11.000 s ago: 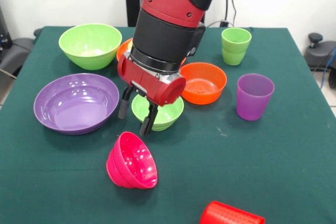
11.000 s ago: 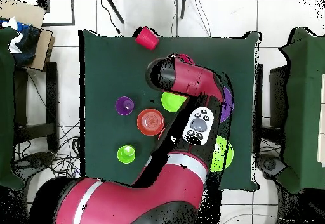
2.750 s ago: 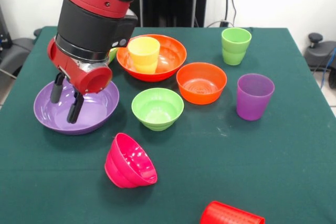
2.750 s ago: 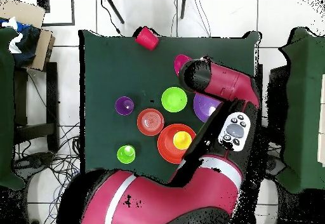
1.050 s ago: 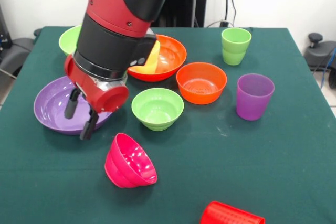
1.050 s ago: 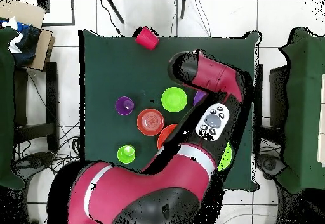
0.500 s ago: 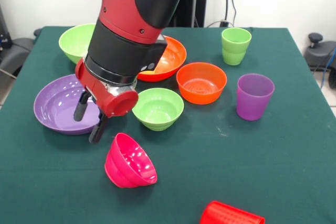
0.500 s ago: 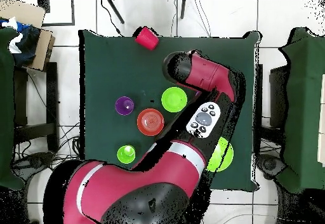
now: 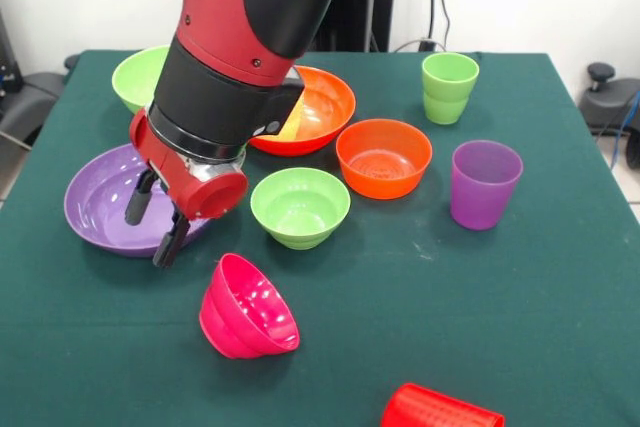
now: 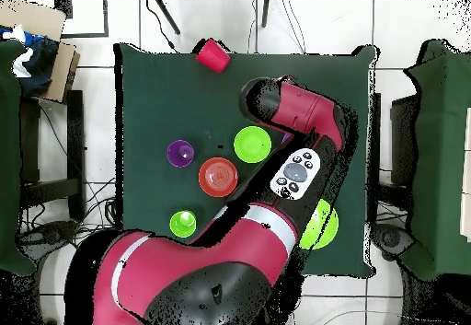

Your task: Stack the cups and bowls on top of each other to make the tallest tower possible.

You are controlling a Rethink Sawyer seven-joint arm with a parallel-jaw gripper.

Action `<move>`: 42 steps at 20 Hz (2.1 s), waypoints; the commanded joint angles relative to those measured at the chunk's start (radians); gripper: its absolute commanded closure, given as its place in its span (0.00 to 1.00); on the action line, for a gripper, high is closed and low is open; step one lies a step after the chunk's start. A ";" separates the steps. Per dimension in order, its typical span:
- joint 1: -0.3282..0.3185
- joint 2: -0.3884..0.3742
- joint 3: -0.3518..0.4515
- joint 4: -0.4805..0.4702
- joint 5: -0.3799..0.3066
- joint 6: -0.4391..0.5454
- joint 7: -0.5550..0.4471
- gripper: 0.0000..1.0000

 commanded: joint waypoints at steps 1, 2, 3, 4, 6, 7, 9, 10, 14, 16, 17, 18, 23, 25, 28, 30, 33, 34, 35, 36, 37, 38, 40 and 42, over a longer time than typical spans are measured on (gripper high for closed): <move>-0.011 0.053 0.090 -0.020 0.006 0.024 0.142 0.00; -0.012 0.065 0.091 -0.030 0.007 0.016 0.144 0.00; -0.015 0.077 0.092 -0.041 0.009 0.008 0.145 0.00; -0.017 0.086 0.095 -0.049 0.010 -0.001 0.144 0.00; -0.018 0.102 0.109 -0.056 0.010 -0.037 0.139 0.00; -0.016 0.107 0.110 -0.057 0.011 -0.043 0.141 0.00; -0.010 0.115 0.108 -0.061 0.012 -0.049 0.144 0.00; -0.009 0.118 0.107 -0.065 0.013 -0.048 0.143 0.00; -0.010 0.129 0.103 -0.078 0.013 -0.046 0.136 0.00; -0.007 0.135 0.097 -0.083 0.013 -0.045 0.138 0.00; -0.006 0.136 0.096 -0.085 0.013 -0.045 0.137 0.00; -0.007 0.137 0.096 -0.086 0.011 -0.045 0.134 0.00; -0.004 0.143 0.095 -0.085 0.008 -0.053 0.132 0.00; -0.005 0.142 0.095 -0.083 0.006 -0.055 0.130 0.00; -0.006 0.142 0.098 -0.077 0.004 -0.064 0.128 0.00; -0.009 0.136 0.102 -0.068 0.000 -0.070 0.121 0.00; -0.002 0.086 0.099 -0.015 -0.012 -0.044 0.108 0.00; 0.000 0.056 0.101 0.013 -0.019 -0.029 0.095 0.00; 0.000 0.027 0.105 0.043 -0.025 -0.012 0.081 0.00; 0.001 0.002 0.107 0.071 -0.030 -0.001 0.072 0.00; 0.001 -0.017 0.107 0.095 -0.035 0.004 0.064 0.00; 0.001 -0.029 0.106 0.111 -0.039 0.008 0.059 0.00; -0.012 -0.059 0.121 0.167 -0.049 -0.015 0.045 0.00; -0.018 -0.086 0.132 0.221 -0.056 -0.038 0.039 0.00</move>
